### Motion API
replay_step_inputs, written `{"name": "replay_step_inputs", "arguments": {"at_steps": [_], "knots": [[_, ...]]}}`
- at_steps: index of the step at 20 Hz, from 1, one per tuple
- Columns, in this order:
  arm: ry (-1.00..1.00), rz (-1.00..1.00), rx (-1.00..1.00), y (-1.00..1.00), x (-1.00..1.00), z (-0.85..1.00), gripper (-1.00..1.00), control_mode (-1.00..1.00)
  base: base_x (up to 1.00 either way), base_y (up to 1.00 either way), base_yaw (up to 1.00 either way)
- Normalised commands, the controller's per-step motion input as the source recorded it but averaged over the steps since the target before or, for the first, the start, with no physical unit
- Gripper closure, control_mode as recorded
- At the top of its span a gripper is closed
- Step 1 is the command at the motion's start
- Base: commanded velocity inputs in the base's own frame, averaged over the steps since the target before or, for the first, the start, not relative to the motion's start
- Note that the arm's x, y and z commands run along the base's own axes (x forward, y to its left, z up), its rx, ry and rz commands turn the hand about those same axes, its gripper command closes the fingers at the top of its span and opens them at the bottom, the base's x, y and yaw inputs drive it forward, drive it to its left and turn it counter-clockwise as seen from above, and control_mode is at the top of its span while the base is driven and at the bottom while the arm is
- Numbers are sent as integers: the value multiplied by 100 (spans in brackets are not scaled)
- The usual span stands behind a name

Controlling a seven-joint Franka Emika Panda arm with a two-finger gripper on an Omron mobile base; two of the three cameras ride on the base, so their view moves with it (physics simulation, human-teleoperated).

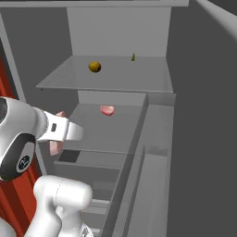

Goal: Transport the steak and lemon to the fridge. Place the steak on the rack containing meat and place the lemon on the rack containing the vegetable, ensuring meats and vegetables are on different racks.

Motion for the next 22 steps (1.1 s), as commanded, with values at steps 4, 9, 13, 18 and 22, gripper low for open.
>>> {"name": "replay_step_inputs", "arguments": {"at_steps": [4,9,13,18,22], "knots": [[-2,0,1,-1,67,-46,100,-100,0,0,0],[-8,0,1,-3,60,-45,100,-100,0,0,0],[0,0,0,-6,89,-61,100,-100,0,0,0],[0,0,1,-13,82,-82,100,-100,0,0,0],[0,0,2,-17,89,-77,100,-100,0,0,0]]}}
